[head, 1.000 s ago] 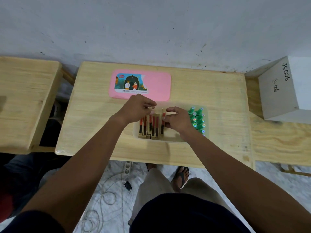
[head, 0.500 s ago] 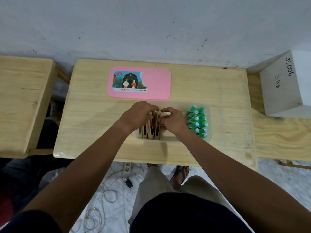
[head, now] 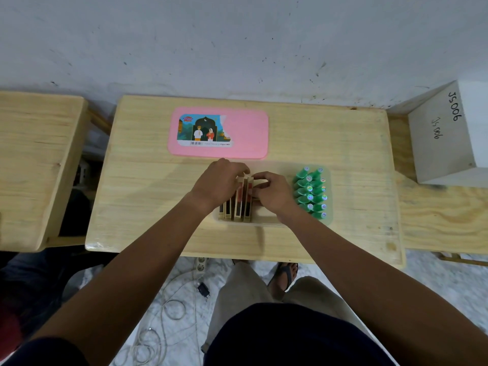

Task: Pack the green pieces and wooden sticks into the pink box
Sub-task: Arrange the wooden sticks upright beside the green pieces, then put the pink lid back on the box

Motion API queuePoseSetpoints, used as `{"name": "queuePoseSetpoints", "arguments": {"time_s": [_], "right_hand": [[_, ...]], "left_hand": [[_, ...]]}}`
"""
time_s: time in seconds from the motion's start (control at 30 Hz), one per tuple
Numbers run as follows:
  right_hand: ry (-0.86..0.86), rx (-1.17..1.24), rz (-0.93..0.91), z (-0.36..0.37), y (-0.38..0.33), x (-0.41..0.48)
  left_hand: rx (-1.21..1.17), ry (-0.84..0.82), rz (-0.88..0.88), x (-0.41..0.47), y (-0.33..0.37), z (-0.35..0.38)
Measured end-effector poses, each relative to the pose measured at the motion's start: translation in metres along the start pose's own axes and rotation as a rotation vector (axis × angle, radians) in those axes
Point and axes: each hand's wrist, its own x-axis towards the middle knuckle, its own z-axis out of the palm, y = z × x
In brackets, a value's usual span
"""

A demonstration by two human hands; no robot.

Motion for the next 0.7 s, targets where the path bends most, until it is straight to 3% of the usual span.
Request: {"name": "queuePoseSetpoints", "arguments": {"time_s": [0.3,0.53,0.7], "right_hand": [[0.04,-0.135,-0.087,0.008,-0.008,-0.003],[0.134,-0.371,-0.223,0.01,-0.012,-0.008],[0.273,-0.252,-0.343,-0.008,-0.037,-0.01]], "left_hand": [[0.453,0.091,0.084,-0.006,-0.001,0.009],[0.484,0.132,0.113,-0.012,-0.014,0.01],[0.424,0.297,0.151,-0.013,-0.015,0.003]]}}
